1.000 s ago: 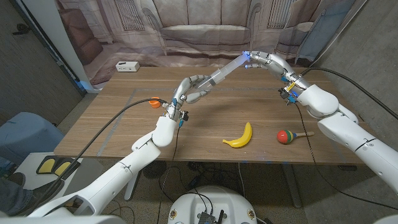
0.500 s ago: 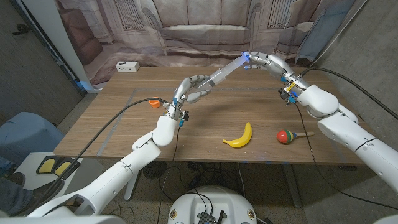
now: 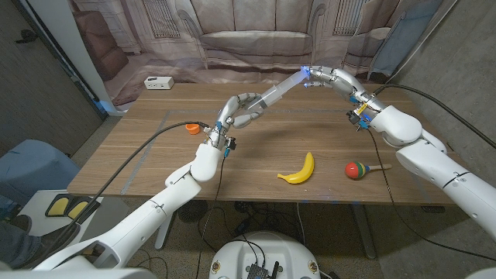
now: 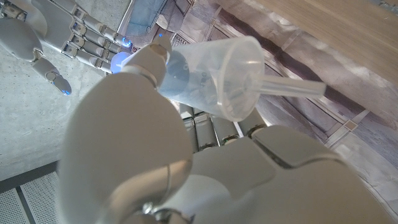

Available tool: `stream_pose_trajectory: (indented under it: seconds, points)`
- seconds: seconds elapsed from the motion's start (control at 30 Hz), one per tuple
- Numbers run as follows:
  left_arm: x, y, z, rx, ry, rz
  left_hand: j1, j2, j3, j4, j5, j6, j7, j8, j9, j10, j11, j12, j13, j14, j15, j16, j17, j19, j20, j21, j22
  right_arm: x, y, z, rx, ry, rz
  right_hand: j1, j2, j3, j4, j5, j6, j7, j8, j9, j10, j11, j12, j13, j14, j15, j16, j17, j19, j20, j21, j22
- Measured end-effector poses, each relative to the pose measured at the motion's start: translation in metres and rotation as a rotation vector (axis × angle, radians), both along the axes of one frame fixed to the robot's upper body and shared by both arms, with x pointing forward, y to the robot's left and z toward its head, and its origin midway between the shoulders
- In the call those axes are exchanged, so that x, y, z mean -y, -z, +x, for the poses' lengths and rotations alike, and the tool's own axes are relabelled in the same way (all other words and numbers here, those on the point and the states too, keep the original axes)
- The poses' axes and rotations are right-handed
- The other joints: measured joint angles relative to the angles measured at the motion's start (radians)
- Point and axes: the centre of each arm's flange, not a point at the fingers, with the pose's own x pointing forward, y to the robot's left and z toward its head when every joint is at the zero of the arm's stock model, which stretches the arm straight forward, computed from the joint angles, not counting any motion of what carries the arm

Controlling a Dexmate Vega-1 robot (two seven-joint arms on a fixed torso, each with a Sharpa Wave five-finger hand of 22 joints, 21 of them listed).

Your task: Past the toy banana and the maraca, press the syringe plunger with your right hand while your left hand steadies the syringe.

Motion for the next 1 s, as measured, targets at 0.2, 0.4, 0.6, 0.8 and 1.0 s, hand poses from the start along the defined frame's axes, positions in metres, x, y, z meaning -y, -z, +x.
stream_pose_trajectory:
  seconds: [0.2, 0.4, 0.6, 0.8, 1.0]
  points:
    - [0.0008, -0.0005, 0.0005, 0.000, 0.001, 0.002, 0.000, 0.000, 0.000, 0.000, 0.000, 0.000, 0.000, -0.001, 0.000, 0.000, 0.000, -0.003, 0.000, 0.000, 0.000, 0.000, 0.000, 0.000, 0.000, 0.004, 0.000, -0.0003, 0.0005, -0.0004, -0.002, -0.002, -0.004, 0.000, 0.000, 0.000, 0.000, 0.000, 0.000, 0.000, 0.000, 0.000, 0.000, 0.000, 0.000, 0.000, 0.004, -0.004, 0.000, 0.000, 0.000, 0.000, 0.000, 0.000]
    - [0.0016, -0.0007, 0.0008, -0.001, 0.003, 0.005, 0.000, 0.000, 0.000, 0.000, -0.002, 0.000, 0.000, -0.004, 0.000, 0.004, 0.004, -0.004, 0.000, 0.000, 0.000, 0.000, -0.003, 0.000, 0.000, 0.008, 0.000, -0.0009, 0.0012, -0.0009, -0.005, -0.005, -0.009, 0.000, 0.000, 0.000, 0.000, 0.000, 0.000, 0.000, 0.000, 0.000, 0.000, 0.000, -0.006, 0.000, 0.011, 0.000, -0.004, 0.000, 0.000, 0.000, 0.000, 0.000]
    - [0.0020, -0.0012, 0.0010, -0.001, 0.004, 0.007, 0.000, 0.000, 0.000, 0.000, 0.002, 0.000, 0.000, -0.005, 0.000, 0.006, 0.004, -0.007, 0.004, 0.000, 0.000, 0.000, -0.003, 0.000, 0.000, 0.008, 0.000, -0.0017, 0.0021, -0.0009, -0.007, -0.008, -0.014, 0.000, 0.000, 0.000, 0.000, 0.000, 0.000, 0.000, 0.000, 0.000, 0.004, 0.004, -0.007, 0.000, 0.011, 0.000, -0.004, 0.000, 0.000, 0.000, 0.000, 0.000]
    - [0.0026, -0.0015, 0.0012, 0.000, 0.005, 0.007, 0.000, 0.000, 0.000, 0.000, 0.002, 0.011, 0.004, -0.004, -0.001, 0.007, 0.004, -0.007, 0.005, 0.000, 0.000, 0.000, -0.003, 0.000, 0.000, 0.015, 0.000, -0.0020, 0.0026, -0.0007, -0.011, -0.009, -0.018, 0.000, 0.000, 0.000, 0.000, 0.000, 0.000, 0.000, 0.000, 0.000, 0.004, 0.004, -0.007, -0.001, 0.011, 0.000, -0.004, 0.000, 0.001, -0.001, 0.000, 0.000]
    - [0.0028, -0.0016, 0.0012, 0.000, 0.005, 0.007, 0.000, 0.000, 0.000, 0.000, 0.002, 0.011, 0.004, -0.003, -0.001, 0.007, 0.004, -0.007, 0.004, 0.002, 0.002, 0.000, -0.003, 0.000, 0.000, 0.016, 0.000, -0.0022, 0.0032, -0.0003, -0.014, -0.010, -0.021, 0.000, 0.000, 0.000, 0.000, 0.000, -0.001, 0.000, -0.001, 0.000, 0.004, 0.004, -0.008, -0.001, 0.011, 0.000, -0.004, 0.000, 0.006, -0.006, 0.000, 0.000]
